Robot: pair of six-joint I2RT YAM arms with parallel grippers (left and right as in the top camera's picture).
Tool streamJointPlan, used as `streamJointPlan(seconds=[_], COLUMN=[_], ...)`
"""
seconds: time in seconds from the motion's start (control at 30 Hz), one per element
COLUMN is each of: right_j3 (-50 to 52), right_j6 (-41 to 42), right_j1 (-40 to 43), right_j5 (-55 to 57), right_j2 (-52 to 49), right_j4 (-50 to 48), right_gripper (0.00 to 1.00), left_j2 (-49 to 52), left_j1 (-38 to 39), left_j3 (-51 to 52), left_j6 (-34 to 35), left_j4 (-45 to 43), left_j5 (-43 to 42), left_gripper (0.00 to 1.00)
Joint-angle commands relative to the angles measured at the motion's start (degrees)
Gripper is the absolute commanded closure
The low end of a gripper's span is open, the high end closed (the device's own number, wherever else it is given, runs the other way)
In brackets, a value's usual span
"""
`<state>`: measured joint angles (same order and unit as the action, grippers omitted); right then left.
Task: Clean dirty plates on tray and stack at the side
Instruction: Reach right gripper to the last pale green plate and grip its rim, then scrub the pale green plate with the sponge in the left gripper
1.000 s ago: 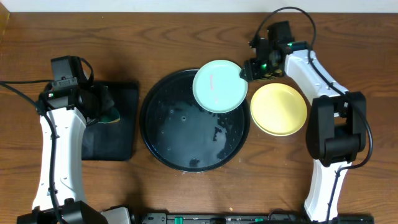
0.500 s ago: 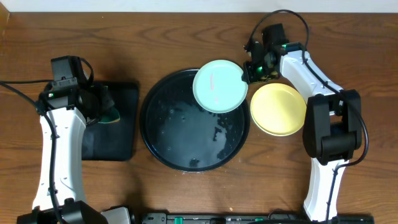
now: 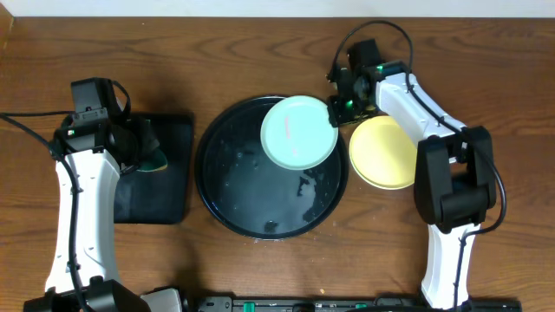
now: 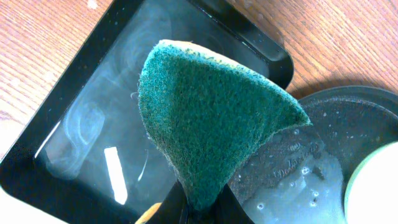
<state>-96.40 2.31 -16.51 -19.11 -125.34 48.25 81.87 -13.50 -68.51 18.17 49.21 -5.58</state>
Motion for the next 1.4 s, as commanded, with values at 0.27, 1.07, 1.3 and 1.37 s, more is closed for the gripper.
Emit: streamJointPlan(seconds=[0.27,1.07,1.3,1.37], right_j3=[1.2,16.6,16.6,16.6], right_j6=[9.9,18.7,20.0,20.2], right_j1=[-7.9,-9.7,-11.6,-11.9], right_j5=[-1.9,-1.7,1.8,2.3], right_j2=[7.0,6.9,6.9,6.9], right_j4=[6.8,-7.6,-8.0,-8.0], right_gripper=[0.99,0.99,0.99,0.99], left_j2=[-0.3,0.0,3.2,4.2], left_j1=[-0.2,7.3,12.1,13.4], left_j3=[-0.3,-0.3,-0.3,-0.3], left_j6=[-0.6,-0.6,-0.5,-0.5], left_j4=[0.0,0.0,0.0,0.0], left_j5=[0.7,0.7,0.7,0.6], left_gripper=[0.92,0.92,0.93,0.93])
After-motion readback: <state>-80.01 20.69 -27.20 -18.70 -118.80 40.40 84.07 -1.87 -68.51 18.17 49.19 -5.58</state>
